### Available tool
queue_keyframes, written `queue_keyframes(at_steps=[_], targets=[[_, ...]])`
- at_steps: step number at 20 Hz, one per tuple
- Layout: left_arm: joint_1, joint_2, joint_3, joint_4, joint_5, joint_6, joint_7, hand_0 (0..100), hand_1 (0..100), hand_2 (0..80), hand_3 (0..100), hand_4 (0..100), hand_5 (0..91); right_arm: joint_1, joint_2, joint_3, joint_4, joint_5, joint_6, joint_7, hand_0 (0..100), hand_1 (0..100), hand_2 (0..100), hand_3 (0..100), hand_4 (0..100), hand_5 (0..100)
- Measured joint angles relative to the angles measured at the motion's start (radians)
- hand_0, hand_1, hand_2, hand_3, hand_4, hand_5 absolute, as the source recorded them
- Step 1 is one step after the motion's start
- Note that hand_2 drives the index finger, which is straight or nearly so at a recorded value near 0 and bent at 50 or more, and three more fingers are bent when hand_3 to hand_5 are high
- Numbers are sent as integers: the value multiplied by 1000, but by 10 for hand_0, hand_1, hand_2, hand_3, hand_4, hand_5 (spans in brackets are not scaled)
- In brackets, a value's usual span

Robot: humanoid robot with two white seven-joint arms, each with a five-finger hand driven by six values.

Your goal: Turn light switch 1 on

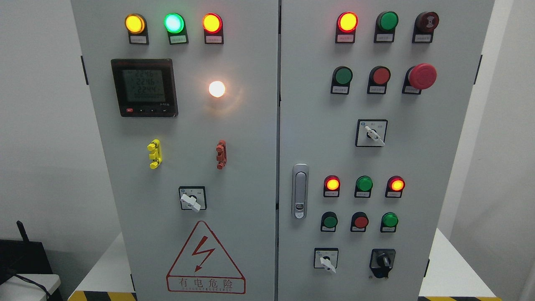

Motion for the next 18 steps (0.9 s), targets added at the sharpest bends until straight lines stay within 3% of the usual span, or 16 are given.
queue_keyframes(at_steps=[6,18], targets=[[-44,-12,-156,129,-3,141,-1,319,36,0,0,0,0,0,0,0,0,0,0,0,120,389,0,0,0,0],[-71,-42,-299,246,-8,168,-1,331,5,0,0,0,0,0,0,0,0,0,1,0,120,389,0,0,0,0]])
